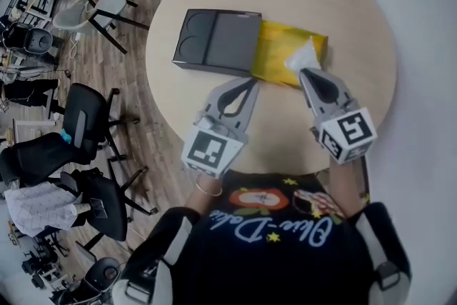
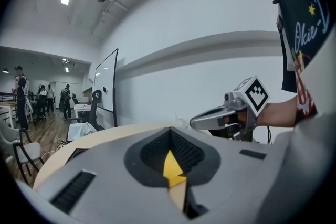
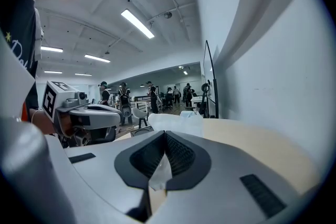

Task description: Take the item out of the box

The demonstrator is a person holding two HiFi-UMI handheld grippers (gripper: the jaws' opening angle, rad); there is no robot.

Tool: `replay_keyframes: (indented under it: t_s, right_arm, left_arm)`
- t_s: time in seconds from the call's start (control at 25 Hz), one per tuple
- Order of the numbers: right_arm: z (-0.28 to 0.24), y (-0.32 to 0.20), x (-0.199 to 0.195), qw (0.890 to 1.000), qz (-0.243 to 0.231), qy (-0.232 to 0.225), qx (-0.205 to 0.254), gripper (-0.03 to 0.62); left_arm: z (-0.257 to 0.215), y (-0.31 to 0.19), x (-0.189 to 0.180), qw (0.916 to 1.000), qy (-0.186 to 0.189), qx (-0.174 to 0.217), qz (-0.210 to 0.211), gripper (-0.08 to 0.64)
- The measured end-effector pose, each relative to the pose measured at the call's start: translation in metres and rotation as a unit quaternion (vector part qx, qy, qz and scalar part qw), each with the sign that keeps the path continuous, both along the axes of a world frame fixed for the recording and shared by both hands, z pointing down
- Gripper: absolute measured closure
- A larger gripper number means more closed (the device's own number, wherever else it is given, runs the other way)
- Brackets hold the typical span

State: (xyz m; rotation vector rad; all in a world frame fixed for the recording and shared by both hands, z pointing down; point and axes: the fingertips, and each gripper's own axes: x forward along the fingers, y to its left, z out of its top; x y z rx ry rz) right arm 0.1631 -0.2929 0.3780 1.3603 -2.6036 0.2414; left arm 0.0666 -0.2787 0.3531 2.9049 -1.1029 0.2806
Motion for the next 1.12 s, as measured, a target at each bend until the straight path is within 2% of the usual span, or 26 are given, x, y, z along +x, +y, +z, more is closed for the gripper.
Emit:
replay_keyframes:
  t_s: [0.6, 0.8, 1.12]
  right_arm:
    - [-0.020, 0.018, -0.001, 1.000, 0.003, 0.006, 0.025, 0.592]
    - [-0.018, 0.019, -0.003, 1.000, 0.002, 0.007, 0.023, 0.592]
    - [-0.015, 0.017, -0.006, 1.000, -0.001, 0.015, 0.018, 0.592]
  left_arm:
    - [-0.008, 0.012, 0.003, 1.0000, 0.003, 0.001, 0.008, 0.566]
    - [-0.011, 0.009, -0.006, 0.9994, 0.031, -0.009, -0.013, 0.566]
    - [-0.007, 0.005, -0.014, 0.9993, 0.028, -0.011, -0.020, 0.566]
